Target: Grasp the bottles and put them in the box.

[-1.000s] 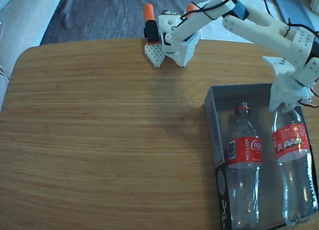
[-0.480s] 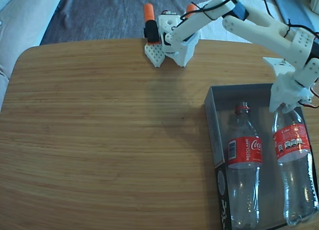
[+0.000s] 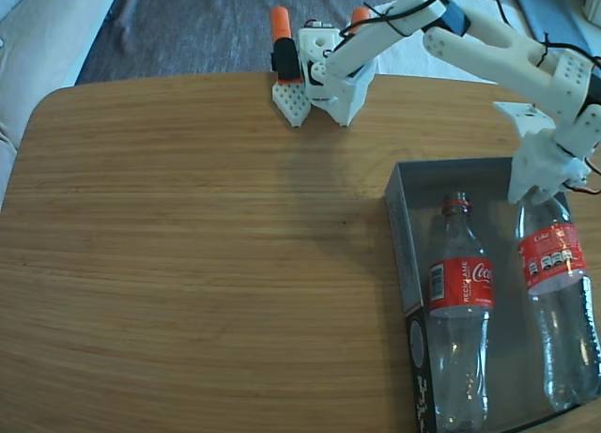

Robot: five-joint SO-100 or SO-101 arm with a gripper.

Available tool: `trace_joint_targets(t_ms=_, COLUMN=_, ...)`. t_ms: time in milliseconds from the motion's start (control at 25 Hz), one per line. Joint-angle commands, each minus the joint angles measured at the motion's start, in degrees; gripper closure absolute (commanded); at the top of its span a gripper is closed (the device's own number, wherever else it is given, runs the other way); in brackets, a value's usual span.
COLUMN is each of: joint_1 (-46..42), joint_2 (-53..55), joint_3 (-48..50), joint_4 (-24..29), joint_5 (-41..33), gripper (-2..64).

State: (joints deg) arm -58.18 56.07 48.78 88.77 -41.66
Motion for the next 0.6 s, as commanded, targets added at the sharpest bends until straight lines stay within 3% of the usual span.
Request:
trace_joint_targets(t_ms=0, joint_1=-0.3, joint_2=2.1, joint_3=-0.5, joint_4=-0.3, joint_5=0.1, gripper=61.6)
trace_joint_targets(t_ms=560, joint_1=-1.1, joint_2=2.3, joint_3=2.6, joint_4=-0.3, joint_5=0.1, gripper=61.2)
